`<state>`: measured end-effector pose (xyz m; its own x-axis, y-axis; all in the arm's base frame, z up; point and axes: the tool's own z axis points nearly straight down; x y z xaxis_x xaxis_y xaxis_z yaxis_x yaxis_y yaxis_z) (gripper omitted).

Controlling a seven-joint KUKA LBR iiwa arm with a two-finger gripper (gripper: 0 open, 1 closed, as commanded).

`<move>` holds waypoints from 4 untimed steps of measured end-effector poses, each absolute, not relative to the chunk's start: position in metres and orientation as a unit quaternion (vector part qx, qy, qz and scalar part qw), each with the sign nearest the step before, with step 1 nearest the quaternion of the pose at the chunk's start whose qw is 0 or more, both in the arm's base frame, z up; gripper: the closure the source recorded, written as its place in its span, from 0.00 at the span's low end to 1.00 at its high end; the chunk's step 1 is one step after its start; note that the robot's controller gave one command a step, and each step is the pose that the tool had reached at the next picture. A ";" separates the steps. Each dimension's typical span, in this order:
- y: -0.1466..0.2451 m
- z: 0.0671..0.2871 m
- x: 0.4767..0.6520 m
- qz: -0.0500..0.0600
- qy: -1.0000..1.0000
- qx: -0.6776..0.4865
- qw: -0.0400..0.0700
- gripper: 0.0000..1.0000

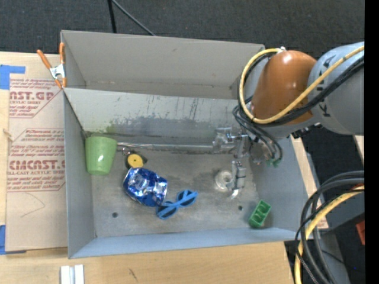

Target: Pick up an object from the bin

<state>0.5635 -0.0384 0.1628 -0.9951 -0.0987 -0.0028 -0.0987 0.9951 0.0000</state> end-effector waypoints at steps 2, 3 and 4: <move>0.035 0.088 0.483 0.000 0.952 -0.307 0.002 0.00; 0.034 0.087 0.482 0.000 0.952 -0.306 0.000 1.00; -0.017 0.195 0.505 -0.001 0.982 -0.189 0.004 1.00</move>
Offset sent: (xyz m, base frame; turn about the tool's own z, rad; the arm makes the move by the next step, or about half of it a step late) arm -0.0269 0.0400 -0.0928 -0.3573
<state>0.5046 -0.0172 0.1953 -0.9286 -0.3709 -0.0075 -0.3709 0.9287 -0.0036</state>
